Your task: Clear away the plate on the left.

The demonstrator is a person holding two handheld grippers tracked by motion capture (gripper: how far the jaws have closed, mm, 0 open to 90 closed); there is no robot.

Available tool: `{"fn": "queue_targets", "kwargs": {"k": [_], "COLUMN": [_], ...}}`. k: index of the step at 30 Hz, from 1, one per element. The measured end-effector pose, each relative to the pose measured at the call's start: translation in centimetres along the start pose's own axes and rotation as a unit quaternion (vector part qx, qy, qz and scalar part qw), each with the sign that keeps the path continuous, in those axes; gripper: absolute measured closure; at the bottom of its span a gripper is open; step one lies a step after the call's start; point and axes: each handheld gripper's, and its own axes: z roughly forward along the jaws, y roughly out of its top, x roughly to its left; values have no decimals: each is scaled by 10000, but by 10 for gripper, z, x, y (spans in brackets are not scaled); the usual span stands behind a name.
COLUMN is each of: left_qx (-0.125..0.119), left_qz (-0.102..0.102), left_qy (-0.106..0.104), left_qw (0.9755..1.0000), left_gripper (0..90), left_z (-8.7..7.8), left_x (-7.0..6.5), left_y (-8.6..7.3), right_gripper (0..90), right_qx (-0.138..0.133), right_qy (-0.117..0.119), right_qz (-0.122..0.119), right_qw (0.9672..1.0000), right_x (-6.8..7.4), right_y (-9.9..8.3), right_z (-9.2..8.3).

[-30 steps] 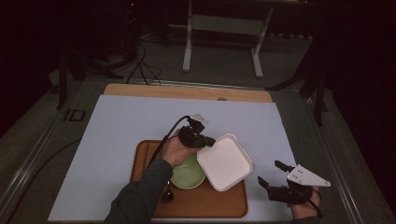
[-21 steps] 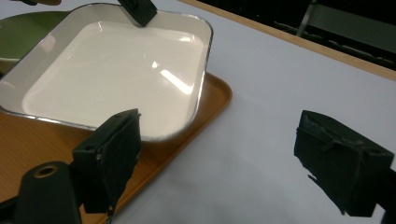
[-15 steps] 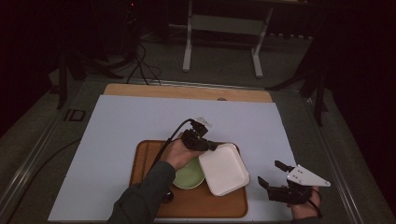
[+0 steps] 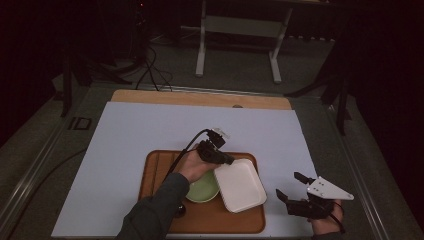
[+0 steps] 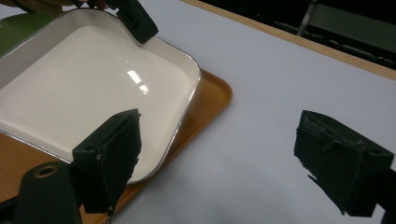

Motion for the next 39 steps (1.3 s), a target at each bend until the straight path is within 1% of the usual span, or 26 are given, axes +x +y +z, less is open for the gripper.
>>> {"fn": "queue_targets", "kwargs": {"k": [2, 4, 10, 19, 20, 22, 24, 27, 29, 31, 34, 37, 39], "left_qx": [16, 37, 79, 94, 117, 263, 296, 383, 516, 480, 472, 474, 442], "left_qz": [-25, -3, 19, -95, -58, 57, 103, 225, 302, 292, 343, 321, 268], "left_qy": [-20, -8, 1, -39, -51, 67, 23, 68, 120, 138, 165, 94, 27], "left_qw": [10000, 10000, 10000, 9999, 9999, 9996, 9995, 9990, 9981, 9983, 9982, 9983, 9987], "left_gripper": [882, 880, 878, 881, 883, 892, 896, 898, 899, 898, 897, 896, 894], "left_z": [-1, -1, 5, 11, 12, 12, 11, 8, 9, 7, 6, 8, 9], "left_x": [0, 0, -4, -2, -3, -5, -6, -7, -7, -6, -7, -5, -4], "left_y": [1, 2, 4, 7, 7, 7, 6, 7, 6, 5, 5, 5, 5], "right_gripper": [145, 146, 146, 145, 145, 146, 145, 146, 146, 146, 146, 146, 145], "right_qx": [-1, 1, -1, 9, 7, 3, 2, 10, -1, 3, 6, -2, 8], "right_qy": [1, 10, 14, 22, 20, 18, 19, 19, 21, 13, 9, 18, 17], "right_qz": [3, -9, -12, -14, -14, -10, 1, 14, -18, -7, 1, -19, -17], "right_qw": [10000, 10000, 10000, 10000, 10000, 10000, 10000, 10000, 10000, 10000, 10000, 10000, 10000], "right_x": [0, 0, 0, 0, 0, 0, 0, 0, 0, 0, 0, 0, 0], "right_y": [0, 0, 0, 0, 0, 0, 0, 0, 0, 0, 0, 0, 0], "right_z": [0, 1, 1, 1, 1, 1, 0, 0, 0, 0, 0, 1, 1]}}
